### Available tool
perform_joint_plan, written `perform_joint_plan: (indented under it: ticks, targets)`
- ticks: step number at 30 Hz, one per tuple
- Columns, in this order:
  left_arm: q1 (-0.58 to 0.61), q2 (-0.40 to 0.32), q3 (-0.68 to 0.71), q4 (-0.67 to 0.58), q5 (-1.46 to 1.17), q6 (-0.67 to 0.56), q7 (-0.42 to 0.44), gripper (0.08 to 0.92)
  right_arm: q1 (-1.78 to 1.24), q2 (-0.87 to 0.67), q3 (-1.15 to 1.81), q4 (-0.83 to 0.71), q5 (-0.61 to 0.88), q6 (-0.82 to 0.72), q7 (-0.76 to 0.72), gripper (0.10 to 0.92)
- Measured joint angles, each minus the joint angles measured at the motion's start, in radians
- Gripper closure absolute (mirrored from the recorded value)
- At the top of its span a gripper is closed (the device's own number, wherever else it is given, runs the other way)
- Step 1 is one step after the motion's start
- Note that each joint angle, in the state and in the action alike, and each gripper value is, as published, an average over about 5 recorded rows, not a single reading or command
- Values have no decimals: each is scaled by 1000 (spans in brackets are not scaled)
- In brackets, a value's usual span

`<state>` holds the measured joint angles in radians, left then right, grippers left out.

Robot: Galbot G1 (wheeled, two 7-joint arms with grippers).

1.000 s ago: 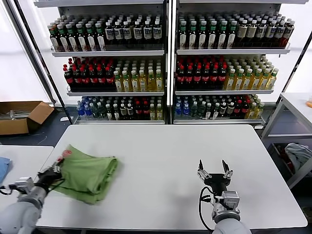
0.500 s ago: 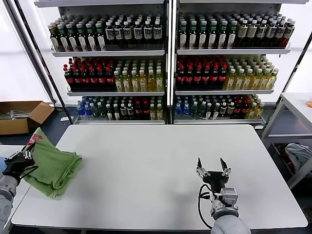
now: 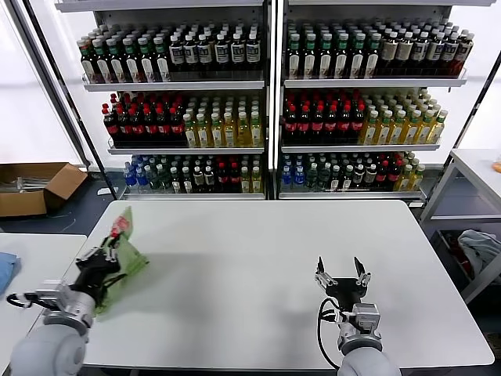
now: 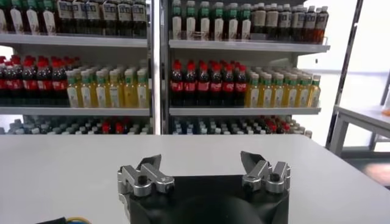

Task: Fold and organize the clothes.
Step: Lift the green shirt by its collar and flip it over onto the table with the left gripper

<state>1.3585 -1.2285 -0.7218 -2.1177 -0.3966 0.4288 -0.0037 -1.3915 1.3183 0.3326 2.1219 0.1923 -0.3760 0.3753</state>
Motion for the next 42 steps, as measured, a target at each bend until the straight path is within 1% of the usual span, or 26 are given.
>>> perform_joint_plan:
  ticks: [8,12,20,27,30,37,42]
  targets:
    - [-23,-155,196,9,87,1,-4,875,-29,8,16,20,-13,4,1,203]
    - [-38,-212,295,41,128,-6,-3,875,-43,10,24,29,-18,6,1,203]
    - [-60,-262,430,126,174,-25,8,875,-48,15,28,40,-28,5,3,203]
    - [-66,-281,490,170,215,-40,37,870,-43,15,26,38,-29,3,2,203]
    - [-64,-282,512,173,218,-44,52,824,-38,16,22,30,-30,1,-2,203]
    - [-73,-281,547,164,177,-66,59,604,-12,9,6,6,-11,-22,6,203]
    - [-84,-285,553,128,123,-74,44,457,21,-4,-9,-10,50,-62,21,203]
